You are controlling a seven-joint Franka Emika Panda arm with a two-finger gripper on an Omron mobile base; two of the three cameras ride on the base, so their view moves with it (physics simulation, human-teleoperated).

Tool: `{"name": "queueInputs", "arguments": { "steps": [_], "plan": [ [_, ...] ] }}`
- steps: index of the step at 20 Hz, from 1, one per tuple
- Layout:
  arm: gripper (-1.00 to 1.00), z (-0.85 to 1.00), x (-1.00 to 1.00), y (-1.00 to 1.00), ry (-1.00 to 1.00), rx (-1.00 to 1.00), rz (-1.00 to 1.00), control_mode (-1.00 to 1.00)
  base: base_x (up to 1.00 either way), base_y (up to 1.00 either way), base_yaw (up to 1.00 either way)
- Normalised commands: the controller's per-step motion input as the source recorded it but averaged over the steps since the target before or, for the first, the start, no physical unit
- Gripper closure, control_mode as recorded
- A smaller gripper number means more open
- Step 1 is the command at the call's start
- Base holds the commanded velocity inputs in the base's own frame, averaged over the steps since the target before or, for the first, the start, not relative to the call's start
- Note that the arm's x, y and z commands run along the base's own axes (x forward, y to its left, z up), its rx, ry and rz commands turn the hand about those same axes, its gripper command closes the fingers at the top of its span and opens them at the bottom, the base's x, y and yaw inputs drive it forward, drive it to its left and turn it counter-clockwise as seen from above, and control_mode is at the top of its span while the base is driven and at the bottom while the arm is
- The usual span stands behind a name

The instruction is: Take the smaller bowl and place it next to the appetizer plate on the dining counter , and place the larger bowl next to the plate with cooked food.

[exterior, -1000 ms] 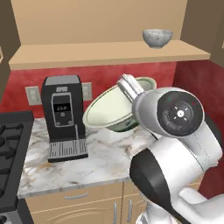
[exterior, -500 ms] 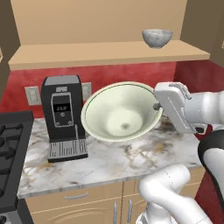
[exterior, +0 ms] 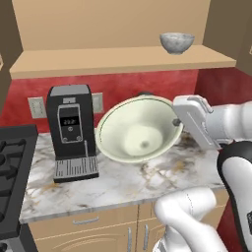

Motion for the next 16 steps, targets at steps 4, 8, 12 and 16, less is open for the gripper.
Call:
{"name": "queueInputs", "arguments": {
  "steps": [4,8,12,16],
  "plan": [
    [1.00,0.00,0.00,0.00,0.00,0.00,0.00,1.00,-0.37,0.08,-0.01],
    [1.00,0.00,0.00,0.00,0.00,0.00,0.00,1.00,-0.96,0.35,0.19],
    [1.00,0.00,0.00,0.00,0.00,0.00,0.00,1.00,-0.81,0.59,0.46],
    [1.00,0.00,0.00,0.00,0.00,0.00,0.00,1.00,-0.52,0.63,0.67]
  ]
}}
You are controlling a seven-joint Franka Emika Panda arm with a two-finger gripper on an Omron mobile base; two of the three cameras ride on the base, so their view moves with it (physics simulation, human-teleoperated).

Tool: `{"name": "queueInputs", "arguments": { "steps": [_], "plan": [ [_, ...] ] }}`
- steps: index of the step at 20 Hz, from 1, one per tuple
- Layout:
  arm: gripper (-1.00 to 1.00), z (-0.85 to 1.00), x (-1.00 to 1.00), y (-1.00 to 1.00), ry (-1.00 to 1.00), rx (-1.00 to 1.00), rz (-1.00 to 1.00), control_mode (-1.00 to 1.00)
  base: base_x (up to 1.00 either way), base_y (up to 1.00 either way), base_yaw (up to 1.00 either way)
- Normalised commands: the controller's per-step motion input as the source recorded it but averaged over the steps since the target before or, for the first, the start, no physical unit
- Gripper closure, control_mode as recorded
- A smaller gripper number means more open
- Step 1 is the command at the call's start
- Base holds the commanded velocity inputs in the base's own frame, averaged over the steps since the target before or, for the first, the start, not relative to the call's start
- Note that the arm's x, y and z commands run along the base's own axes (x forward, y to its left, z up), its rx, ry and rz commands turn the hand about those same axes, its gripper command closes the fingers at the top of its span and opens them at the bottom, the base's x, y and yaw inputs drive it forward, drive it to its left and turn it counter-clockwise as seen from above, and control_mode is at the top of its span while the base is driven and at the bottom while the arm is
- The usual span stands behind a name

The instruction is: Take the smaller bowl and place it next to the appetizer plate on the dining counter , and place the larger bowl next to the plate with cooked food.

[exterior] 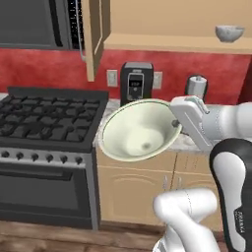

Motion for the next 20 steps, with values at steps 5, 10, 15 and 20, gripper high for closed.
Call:
{"name": "queueInputs", "arguments": {
  "steps": [5,10,15,20],
  "plan": [
    [1.00,0.00,0.00,0.00,0.00,0.00,0.00,1.00,-0.16,0.80,0.73],
    [1.00,0.00,0.00,0.00,0.00,0.00,0.00,1.00,-0.01,0.96,0.66],
    [1.00,0.00,0.00,0.00,0.00,0.00,0.00,1.00,0.56,1.00,0.44],
    [1.00,0.00,0.00,0.00,0.00,0.00,0.00,1.00,-0.08,0.43,0.30]
  ]
}}
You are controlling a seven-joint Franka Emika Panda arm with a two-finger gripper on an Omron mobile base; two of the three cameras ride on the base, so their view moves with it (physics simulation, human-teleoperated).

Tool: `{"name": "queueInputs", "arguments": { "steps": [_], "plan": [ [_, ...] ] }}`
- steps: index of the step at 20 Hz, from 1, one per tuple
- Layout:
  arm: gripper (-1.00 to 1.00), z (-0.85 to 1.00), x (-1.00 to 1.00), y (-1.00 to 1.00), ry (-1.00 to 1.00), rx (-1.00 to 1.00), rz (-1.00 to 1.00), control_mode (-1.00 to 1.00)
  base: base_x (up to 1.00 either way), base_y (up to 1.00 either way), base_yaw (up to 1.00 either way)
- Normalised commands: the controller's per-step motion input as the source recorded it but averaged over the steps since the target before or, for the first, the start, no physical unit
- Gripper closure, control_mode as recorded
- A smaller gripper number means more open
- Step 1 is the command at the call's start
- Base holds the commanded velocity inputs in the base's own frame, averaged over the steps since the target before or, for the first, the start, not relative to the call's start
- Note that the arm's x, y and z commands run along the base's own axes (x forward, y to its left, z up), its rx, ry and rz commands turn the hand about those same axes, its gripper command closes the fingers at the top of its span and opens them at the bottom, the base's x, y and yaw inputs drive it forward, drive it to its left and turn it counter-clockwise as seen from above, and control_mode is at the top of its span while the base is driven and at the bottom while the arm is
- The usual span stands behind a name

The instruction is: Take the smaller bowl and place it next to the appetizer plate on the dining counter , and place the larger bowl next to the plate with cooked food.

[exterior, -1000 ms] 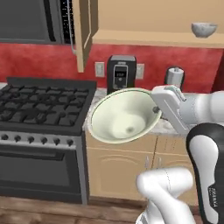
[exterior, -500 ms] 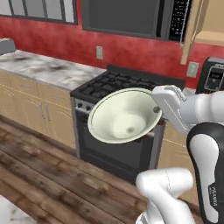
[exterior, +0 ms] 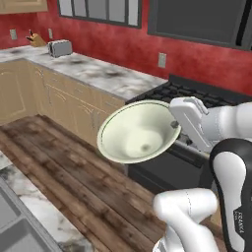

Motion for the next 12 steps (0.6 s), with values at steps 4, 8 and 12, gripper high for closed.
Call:
{"name": "queueInputs", "arguments": {
  "steps": [4,8,12],
  "plan": [
    [1.00,0.00,0.00,0.00,0.00,0.00,0.00,1.00,-0.72,0.00,0.20],
    [1.00,0.00,0.00,0.00,0.00,0.00,0.00,1.00,-1.00,-0.06,0.07],
    [1.00,0.00,0.00,0.00,0.00,0.00,0.00,1.00,-1.00,-0.09,0.00]
  ]
}}
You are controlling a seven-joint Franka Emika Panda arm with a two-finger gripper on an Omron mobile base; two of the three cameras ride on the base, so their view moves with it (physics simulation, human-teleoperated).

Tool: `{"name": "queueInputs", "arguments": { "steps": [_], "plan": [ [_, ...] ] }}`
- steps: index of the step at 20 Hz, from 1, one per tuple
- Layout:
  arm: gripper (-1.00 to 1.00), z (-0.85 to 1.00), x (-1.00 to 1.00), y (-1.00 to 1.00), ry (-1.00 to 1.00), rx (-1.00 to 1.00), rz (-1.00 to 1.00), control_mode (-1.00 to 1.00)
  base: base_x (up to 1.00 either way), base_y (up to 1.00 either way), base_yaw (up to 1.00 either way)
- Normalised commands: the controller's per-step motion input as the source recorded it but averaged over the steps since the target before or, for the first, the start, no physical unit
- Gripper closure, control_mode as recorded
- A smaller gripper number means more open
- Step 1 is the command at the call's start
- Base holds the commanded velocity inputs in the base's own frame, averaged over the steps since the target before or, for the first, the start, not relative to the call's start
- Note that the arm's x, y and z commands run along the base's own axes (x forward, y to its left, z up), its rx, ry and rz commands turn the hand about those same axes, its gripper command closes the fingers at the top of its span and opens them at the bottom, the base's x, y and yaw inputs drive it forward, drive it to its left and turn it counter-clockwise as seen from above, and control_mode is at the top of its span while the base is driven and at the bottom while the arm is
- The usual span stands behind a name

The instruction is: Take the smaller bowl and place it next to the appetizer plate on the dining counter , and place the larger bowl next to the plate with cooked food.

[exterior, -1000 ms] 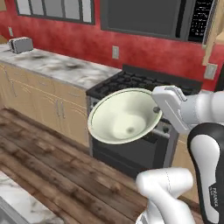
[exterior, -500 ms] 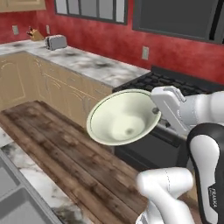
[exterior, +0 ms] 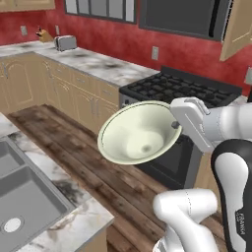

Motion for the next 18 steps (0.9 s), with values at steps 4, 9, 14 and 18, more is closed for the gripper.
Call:
{"name": "queueInputs", "arguments": {
  "steps": [4,9,14,18],
  "plan": [
    [1.00,0.00,0.00,0.00,0.00,0.00,0.00,1.00,-1.00,-0.04,0.00],
    [1.00,0.00,0.00,0.00,0.00,0.00,0.00,1.00,-0.65,0.58,0.04],
    [1.00,0.00,0.00,0.00,0.00,0.00,0.00,1.00,-0.08,1.00,0.10],
    [1.00,0.00,0.00,0.00,0.00,0.00,0.00,1.00,-0.81,1.00,0.07]
  ]
}}
